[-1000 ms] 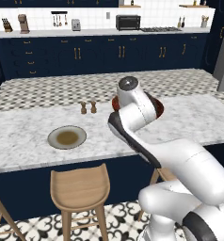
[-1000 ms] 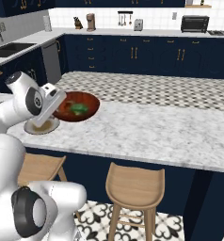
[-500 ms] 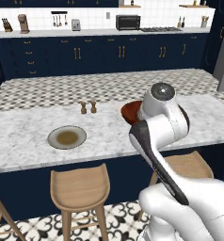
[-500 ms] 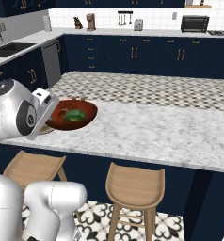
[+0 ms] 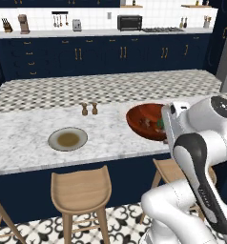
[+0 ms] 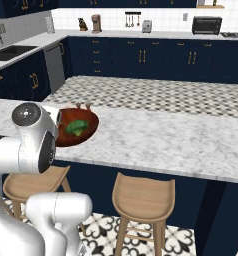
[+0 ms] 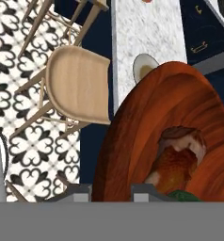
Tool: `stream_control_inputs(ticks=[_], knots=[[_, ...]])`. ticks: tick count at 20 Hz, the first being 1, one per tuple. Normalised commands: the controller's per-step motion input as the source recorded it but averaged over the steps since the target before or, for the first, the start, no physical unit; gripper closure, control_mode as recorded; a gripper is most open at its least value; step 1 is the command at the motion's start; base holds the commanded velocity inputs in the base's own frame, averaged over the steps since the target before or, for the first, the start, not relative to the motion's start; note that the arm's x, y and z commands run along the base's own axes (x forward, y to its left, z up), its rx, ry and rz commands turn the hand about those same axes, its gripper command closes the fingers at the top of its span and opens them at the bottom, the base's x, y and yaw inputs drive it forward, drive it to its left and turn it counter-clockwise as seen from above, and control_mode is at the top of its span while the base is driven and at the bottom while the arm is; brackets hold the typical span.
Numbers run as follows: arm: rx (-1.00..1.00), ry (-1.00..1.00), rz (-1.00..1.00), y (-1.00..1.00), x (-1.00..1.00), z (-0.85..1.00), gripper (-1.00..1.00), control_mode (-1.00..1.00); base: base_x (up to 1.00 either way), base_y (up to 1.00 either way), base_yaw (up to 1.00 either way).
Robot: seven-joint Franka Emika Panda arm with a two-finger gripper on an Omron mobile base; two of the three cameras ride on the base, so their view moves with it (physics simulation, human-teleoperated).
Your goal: Pick the chicken drumstick and broccoli from their plates and place them in the bowl. Then put the bowl in the fridge.
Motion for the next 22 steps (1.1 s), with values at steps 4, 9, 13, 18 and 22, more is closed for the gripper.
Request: stream_control_inputs(ticks=[4,9,13,18,22], knots=[[0.00,-0.15,0.20,-0.10,-0.57,0.00,1.00,-1.00,0.00,0.00,0.00],[0.03,-0.21,0.01,-0.08,-0.29,-0.01,1.00,-1.00,0.00,0.00,0.00],[0.07,-0.03,-0.07,-0.03,0.00,-0.08,1.00,-1.00,0.00,0.00,0.00],[0.01,0.00,-0.04,-0.01,0.00,-0.08,1.00,-1.00,0.00,0.00,0.00],[0.00,0.00,0.00,0.00,0.00,0.00,1.00,-1.00,0.00,0.00,0.00]])
